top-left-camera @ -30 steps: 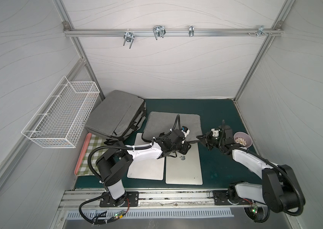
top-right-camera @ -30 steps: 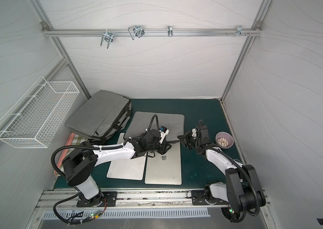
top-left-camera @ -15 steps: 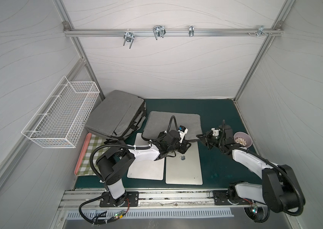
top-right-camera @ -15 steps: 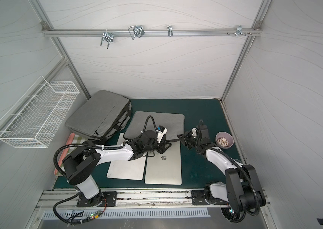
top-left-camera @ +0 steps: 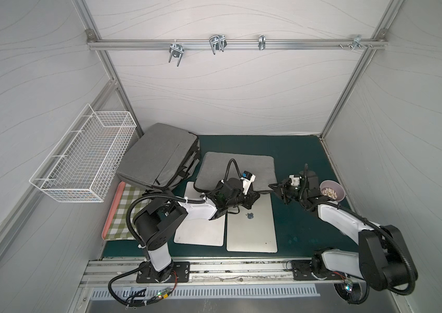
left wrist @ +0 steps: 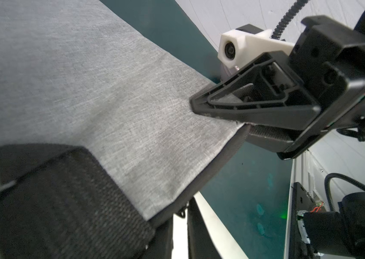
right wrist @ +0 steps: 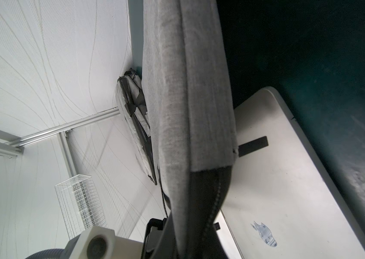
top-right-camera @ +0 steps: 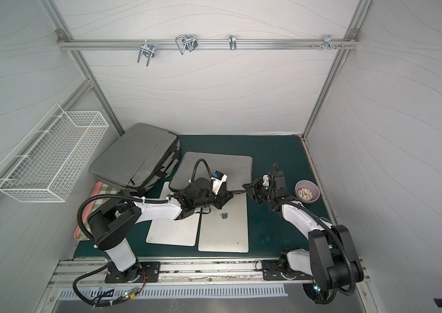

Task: Open the zippered laptop bag and take out the laptop
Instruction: Unzip the zipper on the zippered laptop bag.

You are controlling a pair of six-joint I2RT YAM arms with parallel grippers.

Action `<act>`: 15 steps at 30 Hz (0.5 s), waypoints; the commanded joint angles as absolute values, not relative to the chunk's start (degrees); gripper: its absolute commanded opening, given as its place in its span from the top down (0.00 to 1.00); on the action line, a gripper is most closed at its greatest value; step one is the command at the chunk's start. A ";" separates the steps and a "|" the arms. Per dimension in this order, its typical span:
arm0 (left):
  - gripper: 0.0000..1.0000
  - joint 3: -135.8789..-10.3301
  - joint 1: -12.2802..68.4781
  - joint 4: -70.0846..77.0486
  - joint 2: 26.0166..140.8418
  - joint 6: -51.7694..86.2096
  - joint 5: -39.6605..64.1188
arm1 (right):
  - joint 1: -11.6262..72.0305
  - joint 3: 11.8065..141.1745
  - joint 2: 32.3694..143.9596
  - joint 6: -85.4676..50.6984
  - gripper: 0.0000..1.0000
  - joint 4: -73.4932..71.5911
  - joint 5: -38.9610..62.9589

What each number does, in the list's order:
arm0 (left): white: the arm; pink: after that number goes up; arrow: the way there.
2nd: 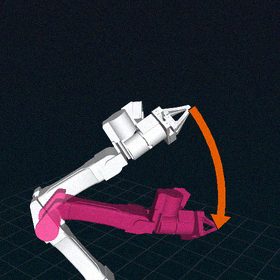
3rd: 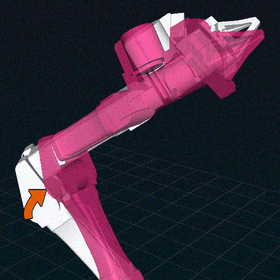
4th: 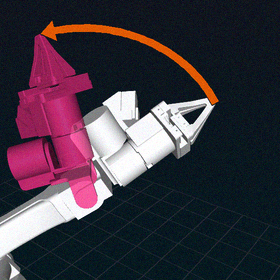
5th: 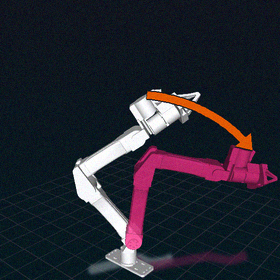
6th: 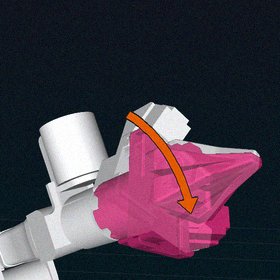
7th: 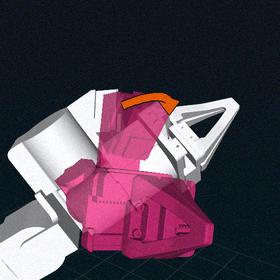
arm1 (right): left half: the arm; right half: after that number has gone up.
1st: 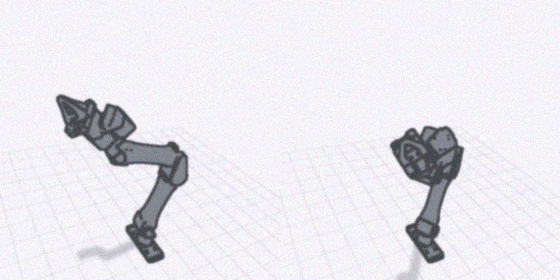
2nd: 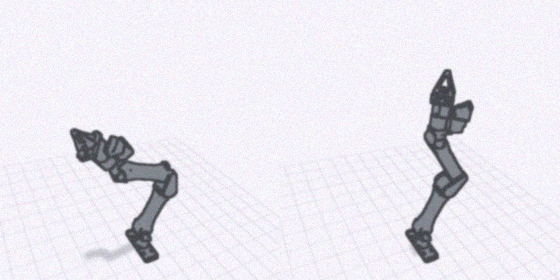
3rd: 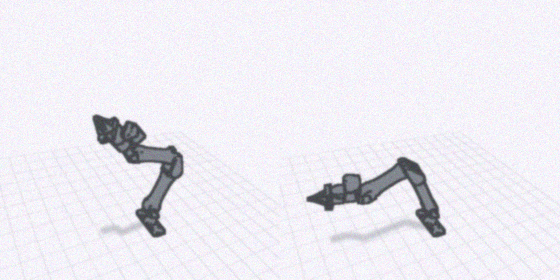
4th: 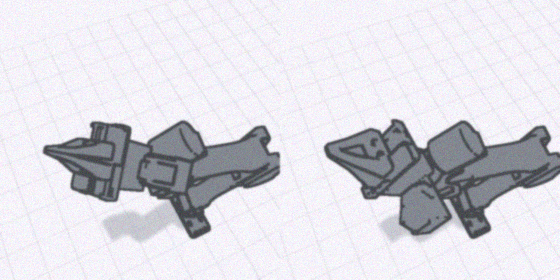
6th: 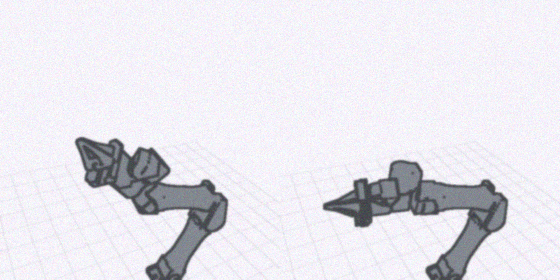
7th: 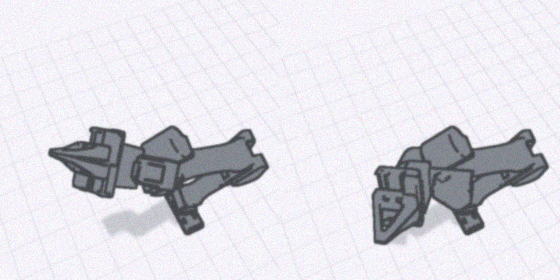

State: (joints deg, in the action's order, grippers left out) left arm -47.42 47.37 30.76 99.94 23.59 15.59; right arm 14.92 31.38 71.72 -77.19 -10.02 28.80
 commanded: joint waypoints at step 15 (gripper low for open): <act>1.00 -48.79 46.27 19.22 96.70 22.59 11.89 | 14.01 33.19 70.91 -75.65 1.00 -10.91 28.06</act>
State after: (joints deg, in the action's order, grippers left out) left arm -46.83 46.78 26.89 98.98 23.92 15.73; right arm 14.87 31.40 71.79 -76.64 -9.43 28.73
